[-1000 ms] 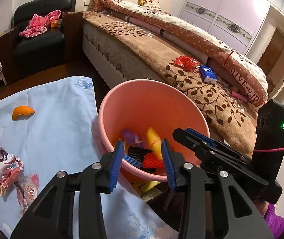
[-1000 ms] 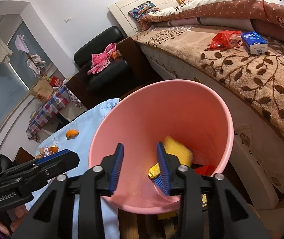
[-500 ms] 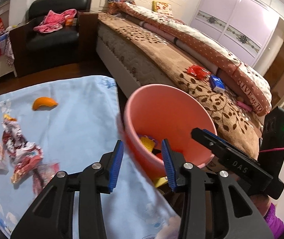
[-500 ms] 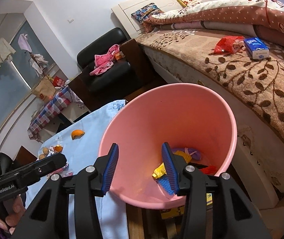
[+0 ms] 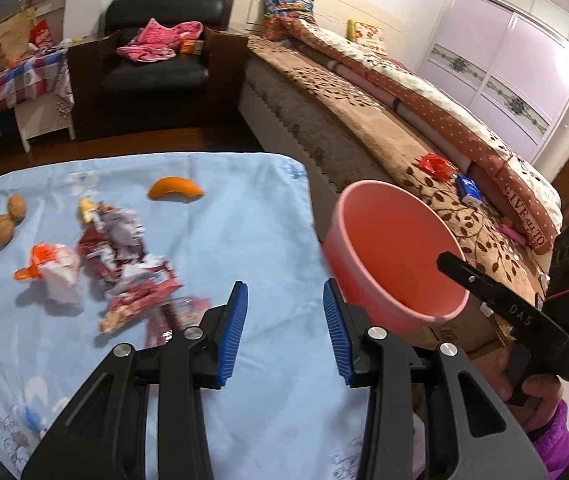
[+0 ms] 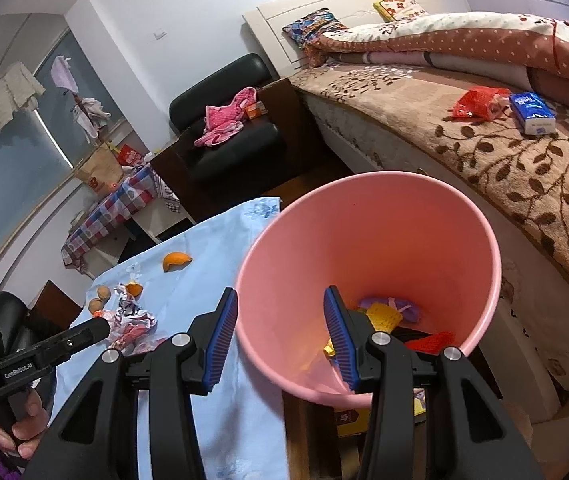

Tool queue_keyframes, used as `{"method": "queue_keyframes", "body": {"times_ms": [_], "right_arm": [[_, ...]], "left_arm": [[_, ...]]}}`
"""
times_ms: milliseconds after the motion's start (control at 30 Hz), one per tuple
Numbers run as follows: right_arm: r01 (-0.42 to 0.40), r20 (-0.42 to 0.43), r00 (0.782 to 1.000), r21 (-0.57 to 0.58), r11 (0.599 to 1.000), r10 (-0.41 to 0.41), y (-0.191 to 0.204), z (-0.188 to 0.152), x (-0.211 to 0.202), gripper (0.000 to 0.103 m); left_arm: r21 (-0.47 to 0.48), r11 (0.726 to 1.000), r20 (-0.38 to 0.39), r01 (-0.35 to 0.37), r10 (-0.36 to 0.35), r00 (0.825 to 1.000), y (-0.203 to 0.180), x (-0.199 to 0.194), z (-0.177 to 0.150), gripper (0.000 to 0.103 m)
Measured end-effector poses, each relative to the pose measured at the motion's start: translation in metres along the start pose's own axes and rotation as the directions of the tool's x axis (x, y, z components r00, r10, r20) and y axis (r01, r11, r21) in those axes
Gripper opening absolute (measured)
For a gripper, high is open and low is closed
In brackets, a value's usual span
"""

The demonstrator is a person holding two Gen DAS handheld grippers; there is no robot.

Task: Collect trash
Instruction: 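Move both open tools back over the table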

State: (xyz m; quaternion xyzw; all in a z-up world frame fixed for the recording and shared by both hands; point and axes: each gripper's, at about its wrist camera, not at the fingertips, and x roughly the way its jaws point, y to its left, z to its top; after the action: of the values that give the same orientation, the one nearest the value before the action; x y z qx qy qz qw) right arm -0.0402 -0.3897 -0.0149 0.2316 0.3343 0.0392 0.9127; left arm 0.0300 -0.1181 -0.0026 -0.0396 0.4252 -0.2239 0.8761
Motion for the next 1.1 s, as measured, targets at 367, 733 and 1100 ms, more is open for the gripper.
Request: {"method": "queue_keyframes", "body": {"times_ms": [367,733,1100], "right_arm": [[-0.040,-0.031,0.999,-0.050,0.998,0.038,0.031,-0.010,0.005,0.044],[-0.063,-0.081,0.995,-0.096,0.993,0.055,0.048,-0.021,0.016,0.044],[-0.090,-0.147,0.987,-0.149,0.985,0.068,0.068,-0.031,0.033,0.044]], "left_arm": [[-0.062,0.997,-0.008,-0.045,0.045,0.999,0.039,-0.014,-0.017,0.040],[-0.084,0.993,-0.047,-0.081,0.078,0.996,0.067,-0.019,-0.042,0.040],[-0.041,0.995,-0.073,-0.093,0.090,0.993,0.075,-0.013,-0.055,0.040]]}}
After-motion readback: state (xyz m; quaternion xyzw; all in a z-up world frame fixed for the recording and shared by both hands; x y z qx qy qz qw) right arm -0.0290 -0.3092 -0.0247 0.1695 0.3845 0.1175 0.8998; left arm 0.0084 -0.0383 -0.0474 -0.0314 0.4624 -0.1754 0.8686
